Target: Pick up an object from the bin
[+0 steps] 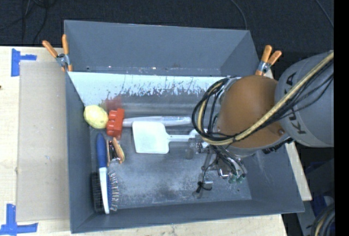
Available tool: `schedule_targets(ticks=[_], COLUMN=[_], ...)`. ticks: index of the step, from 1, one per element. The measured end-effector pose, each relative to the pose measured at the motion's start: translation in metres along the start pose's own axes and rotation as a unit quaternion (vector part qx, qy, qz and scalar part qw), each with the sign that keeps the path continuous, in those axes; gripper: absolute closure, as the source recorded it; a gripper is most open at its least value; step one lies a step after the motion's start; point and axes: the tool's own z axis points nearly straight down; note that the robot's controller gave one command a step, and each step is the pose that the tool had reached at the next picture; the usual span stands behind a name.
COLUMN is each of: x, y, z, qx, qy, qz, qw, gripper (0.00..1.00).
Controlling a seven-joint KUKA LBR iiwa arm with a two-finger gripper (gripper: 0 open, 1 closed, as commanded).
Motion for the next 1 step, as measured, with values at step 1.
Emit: schedule_targets(ticks=[1], x=[-0.0016], y=[-0.0003], z=[-0.0042], qx=[0.0], qy=[-0.0038], qz=[0.001], qw=[1.0], gripper=[0.0])
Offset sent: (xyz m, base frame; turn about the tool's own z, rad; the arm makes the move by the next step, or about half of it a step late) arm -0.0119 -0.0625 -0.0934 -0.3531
